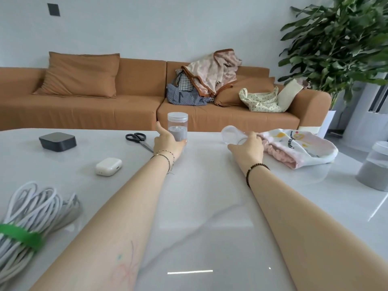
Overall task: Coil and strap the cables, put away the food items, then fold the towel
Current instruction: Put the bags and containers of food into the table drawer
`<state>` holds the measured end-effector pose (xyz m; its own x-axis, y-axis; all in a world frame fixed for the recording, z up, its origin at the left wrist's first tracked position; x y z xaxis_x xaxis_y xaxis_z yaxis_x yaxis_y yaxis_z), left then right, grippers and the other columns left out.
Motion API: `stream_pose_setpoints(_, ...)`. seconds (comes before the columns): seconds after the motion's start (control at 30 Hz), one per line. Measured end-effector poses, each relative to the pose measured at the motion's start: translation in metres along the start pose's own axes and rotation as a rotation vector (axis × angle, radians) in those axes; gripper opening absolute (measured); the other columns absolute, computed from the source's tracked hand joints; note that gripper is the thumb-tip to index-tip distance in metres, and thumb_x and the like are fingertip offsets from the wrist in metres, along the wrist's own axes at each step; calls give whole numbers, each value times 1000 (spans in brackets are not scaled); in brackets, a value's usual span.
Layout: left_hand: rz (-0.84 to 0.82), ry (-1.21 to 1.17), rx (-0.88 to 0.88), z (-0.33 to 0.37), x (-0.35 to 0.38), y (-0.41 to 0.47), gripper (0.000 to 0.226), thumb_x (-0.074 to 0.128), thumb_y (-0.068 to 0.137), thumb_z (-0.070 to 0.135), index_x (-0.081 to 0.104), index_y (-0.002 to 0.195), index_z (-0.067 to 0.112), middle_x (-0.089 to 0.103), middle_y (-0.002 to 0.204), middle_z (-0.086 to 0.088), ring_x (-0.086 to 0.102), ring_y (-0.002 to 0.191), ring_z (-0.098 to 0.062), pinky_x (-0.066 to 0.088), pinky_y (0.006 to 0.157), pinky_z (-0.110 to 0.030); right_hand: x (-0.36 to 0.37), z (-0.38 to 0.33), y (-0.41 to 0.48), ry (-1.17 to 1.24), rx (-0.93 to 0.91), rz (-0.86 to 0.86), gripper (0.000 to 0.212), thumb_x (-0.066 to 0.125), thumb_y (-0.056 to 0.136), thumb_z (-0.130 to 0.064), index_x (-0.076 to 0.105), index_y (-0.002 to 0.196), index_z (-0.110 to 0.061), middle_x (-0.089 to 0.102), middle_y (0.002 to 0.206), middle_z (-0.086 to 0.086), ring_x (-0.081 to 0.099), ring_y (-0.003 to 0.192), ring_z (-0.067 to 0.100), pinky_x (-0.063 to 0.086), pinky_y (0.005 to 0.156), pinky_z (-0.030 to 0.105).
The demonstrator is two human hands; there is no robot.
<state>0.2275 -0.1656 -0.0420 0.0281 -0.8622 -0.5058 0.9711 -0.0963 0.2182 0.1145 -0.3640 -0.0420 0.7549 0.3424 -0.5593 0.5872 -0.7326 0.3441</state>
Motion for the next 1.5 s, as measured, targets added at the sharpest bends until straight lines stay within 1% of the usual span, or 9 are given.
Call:
stream_pose_setpoints(0.13, 12, 115, 21, -2, 2, 0, 111, 75, 85, 46, 1, 159, 11, 47, 147, -16, 42, 136, -37, 37, 110, -47, 2, -11, -13, 128, -102, -174, 69, 79, 78, -33, 50, 137, -13, 54, 119, -3, 57, 112, 20, 50, 95, 37)
stream_pose_setpoints(0.27, -31, 154, 137, 0, 6, 3, 88, 75, 86, 42, 29, 154, 11, 45, 150, -13, 39, 138, -35, 37, 111, -44, 8, -17, -14, 90, -160, -217, 72, 79, 81, -38, 47, 141, -15, 56, 128, 4, 56, 118, 24, 46, 94, 31)
stream_pose_setpoints(0.47, -225, 9, 121, -1, 9, 4, 112, 77, 86, 37, -3, 160, 14, 29, 163, -5, 37, 145, -27, 31, 116, -37, 22, -27, -13, 89, -161, -230, 79, 77, 83, -46, 43, 145, -14, 55, 138, 9, 50, 129, 26, 38, 91, 28)
stream_pose_setpoints(0.67, -163, -50, 176, -3, 4, -11, 75, 84, 73, 48, 46, 132, 21, 48, 133, 0, 55, 119, -19, 46, 99, -34, 18, -25, -21, 205, -108, -290, 63, 80, 79, -36, 52, 135, -25, 59, 126, 0, 60, 105, 17, 49, 86, 30)
stream_pose_setpoints(0.9, -291, -91, 175, 4, -18, -66, 61, 77, 82, 51, 40, 123, 24, 53, 126, 7, 52, 112, -14, 41, 89, -28, -8, -26, -57, 306, -56, -318, 53, 79, 75, -26, 44, 114, -14, 60, 105, -1, 62, 89, 15, 49, 72, 28)
stream_pose_setpoints(1.07, -295, -156, 230, 3, -49, -124, 62, 78, 83, 42, 37, 128, 31, 57, 116, 10, 59, 106, -11, 43, 85, -27, -44, -19, -95, 777, 229, -407, 60, 83, 66, -31, 42, 106, -13, 61, 97, 9, 72, 89, 26, 58, 91, 42)
stream_pose_setpoints(1.2, -288, -105, 246, 0, -78, -179, 47, 82, 78, 36, 54, 115, 27, 60, 116, 6, 59, 101, -10, 45, 82, -24, -82, -13, -149, 959, 267, -522, 60, 76, 76, -13, 41, 124, -11, 59, 101, 14, 70, 105, 34, 53, 100, 49)
stream_pose_setpoints(1.37, -328, -150, 244, 7, -117, -250, 49, 81, 79, 29, 52, 118, 19, 65, 113, 5, 62, 103, -13, 49, 83, -23, -134, -22, -219, 1068, 236, -759, 60, 78, 61, -20, 54, 114, -7, 48, 75, 8, 60, 74, 27, 56, 95, 44)
stream_pose_setpoints(1.5, -390, -131, 292, 6, -147, -310, 57, 78, 84, 28, 42, 126, 15, 61, 122, 5, 57, 112, -14, 46, 90, -28, -161, -27, -274, 885, 140, -764, 47, 72, 70, -39, 61, 101, -7, 55, 72, 5, 60, 60, 18, 52, 89, 39)
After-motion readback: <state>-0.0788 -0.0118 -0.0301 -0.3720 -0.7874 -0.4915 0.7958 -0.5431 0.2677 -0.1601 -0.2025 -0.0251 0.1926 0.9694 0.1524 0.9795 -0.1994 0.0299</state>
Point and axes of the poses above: each hand's wrist, its own y-axis towards the middle knuckle, its own x-axis out of the palm, z = x × y, the point moved 1 cm from there along y, towards the middle knuckle
